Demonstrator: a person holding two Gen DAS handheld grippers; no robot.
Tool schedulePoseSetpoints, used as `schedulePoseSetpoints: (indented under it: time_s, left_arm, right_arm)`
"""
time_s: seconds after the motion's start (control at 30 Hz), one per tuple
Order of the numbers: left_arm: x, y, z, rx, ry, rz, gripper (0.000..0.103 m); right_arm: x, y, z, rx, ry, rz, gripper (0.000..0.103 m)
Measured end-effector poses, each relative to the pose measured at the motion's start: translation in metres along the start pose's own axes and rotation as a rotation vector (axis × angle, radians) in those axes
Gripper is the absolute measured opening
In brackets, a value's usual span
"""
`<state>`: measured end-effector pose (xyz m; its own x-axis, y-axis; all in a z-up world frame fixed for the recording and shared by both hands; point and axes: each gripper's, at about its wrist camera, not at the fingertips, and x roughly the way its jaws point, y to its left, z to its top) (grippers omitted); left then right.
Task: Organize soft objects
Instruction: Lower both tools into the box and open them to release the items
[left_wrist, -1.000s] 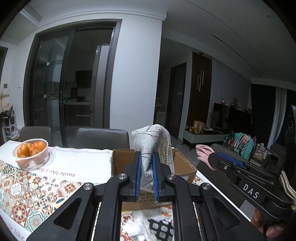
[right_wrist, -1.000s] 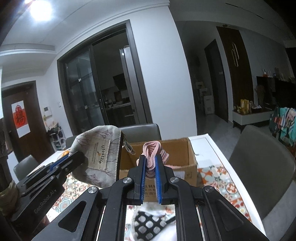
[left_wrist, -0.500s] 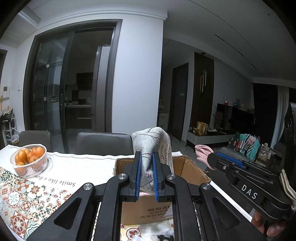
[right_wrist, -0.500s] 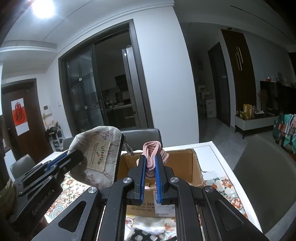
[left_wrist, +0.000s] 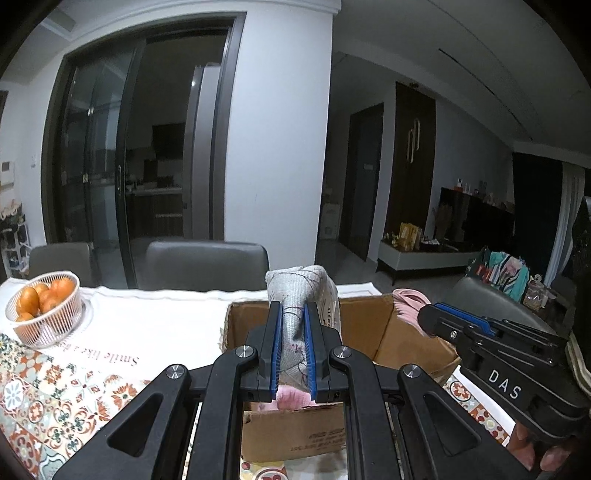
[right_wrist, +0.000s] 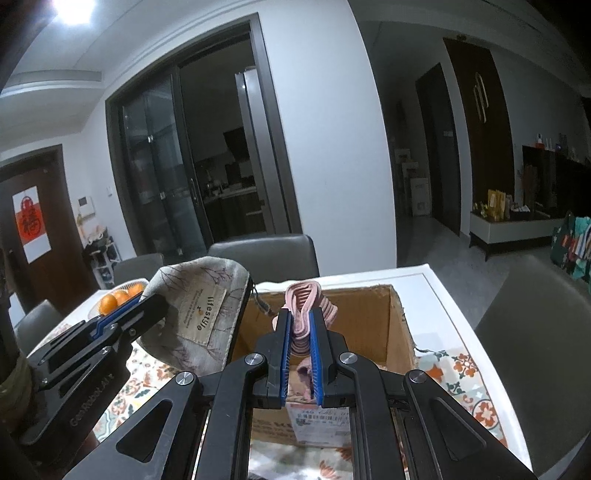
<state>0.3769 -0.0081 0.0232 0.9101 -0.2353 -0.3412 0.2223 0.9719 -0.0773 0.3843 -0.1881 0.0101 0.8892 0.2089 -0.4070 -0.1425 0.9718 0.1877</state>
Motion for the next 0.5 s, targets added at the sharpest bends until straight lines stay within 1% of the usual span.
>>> schedulePoseSetpoints:
  time_s: [0.37, 0.43, 0.5]
  left_arm:
    - [0.033, -0.002, -0.014, 0.01, 0.093, -0.004, 0.013]
    - [0.036, -0.002, -0.016, 0.008, 0.102, -0.003, 0.014]
    - [0.04, -0.003, -0.015, 0.009, 0.117, -0.011, 0.018]
  right_arm:
    - [0.032, -0.012, -0.011, 0.016, 0.105, -0.013, 0.011]
    - [0.035, -0.014, -0.012, 0.02, 0.118, -0.019, 0.011]
    - [0.038, -0.016, -0.012, 0.024, 0.127, -0.021, 0.012]
